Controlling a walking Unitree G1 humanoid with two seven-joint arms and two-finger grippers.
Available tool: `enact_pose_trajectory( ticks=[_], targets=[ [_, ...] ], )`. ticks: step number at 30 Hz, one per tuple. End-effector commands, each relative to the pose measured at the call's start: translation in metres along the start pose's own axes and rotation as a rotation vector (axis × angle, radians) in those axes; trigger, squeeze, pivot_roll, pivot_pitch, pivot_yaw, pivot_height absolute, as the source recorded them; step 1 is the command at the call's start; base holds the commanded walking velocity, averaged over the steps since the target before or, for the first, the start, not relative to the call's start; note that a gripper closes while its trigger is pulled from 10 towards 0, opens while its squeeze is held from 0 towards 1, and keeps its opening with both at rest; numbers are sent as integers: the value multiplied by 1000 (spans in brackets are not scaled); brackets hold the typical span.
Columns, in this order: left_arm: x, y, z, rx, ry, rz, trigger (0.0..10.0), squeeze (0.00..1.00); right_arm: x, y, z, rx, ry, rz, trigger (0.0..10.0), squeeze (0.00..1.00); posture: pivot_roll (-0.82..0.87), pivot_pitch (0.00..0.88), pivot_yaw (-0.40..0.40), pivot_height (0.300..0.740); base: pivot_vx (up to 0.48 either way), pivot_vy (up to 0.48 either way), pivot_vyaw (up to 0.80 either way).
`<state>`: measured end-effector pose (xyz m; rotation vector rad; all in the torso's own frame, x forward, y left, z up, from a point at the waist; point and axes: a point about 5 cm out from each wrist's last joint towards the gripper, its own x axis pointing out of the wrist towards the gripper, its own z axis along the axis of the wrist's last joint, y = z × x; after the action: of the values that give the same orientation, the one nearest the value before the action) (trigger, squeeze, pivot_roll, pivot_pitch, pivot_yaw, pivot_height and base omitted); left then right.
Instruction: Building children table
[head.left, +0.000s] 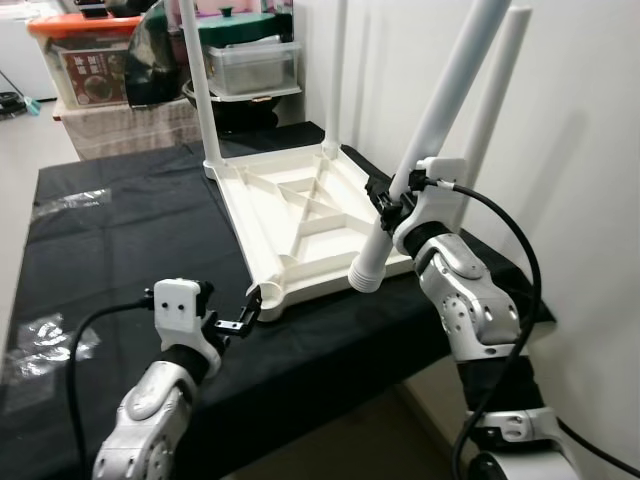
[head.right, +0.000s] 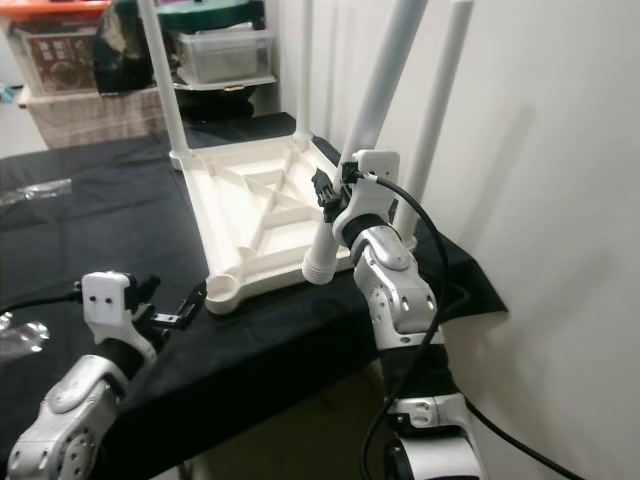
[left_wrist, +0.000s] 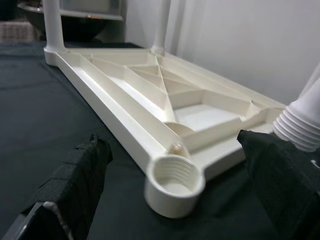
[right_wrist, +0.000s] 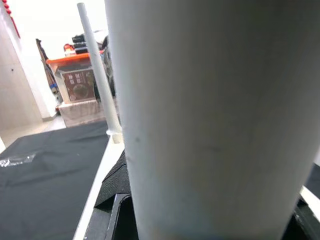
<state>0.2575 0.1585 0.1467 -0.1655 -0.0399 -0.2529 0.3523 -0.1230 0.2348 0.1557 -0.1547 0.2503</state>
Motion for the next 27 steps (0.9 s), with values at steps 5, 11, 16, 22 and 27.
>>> enact_pose_trajectory(
  ticks=[5,11,16,22,27],
  targets=[
    [0,5,0,19,-3,30,10000,0,0,6,2,-20,-22,20,10000,0,52,0,-46,740,0,0,0],
    [4,11,3,41,-20,82,10000,0,0,8,1,-27,-22,26,10000,0,52,0,-51,740,0,0,0],
    [7,7,4,43,-31,62,10000,0,0,9,1,-42,-22,42,10000,0,48,0,-52,740,0,0,0],
    [10,3,4,41,-42,57,10000,0,1,13,4,-100,-29,97,10000,0,47,0,-56,740,346,0,133],
    [11,1,4,51,-50,48,10000,0,2,13,5,-98,-38,95,10000,0,50,0,-61,740,336,0,495]
  ],
)
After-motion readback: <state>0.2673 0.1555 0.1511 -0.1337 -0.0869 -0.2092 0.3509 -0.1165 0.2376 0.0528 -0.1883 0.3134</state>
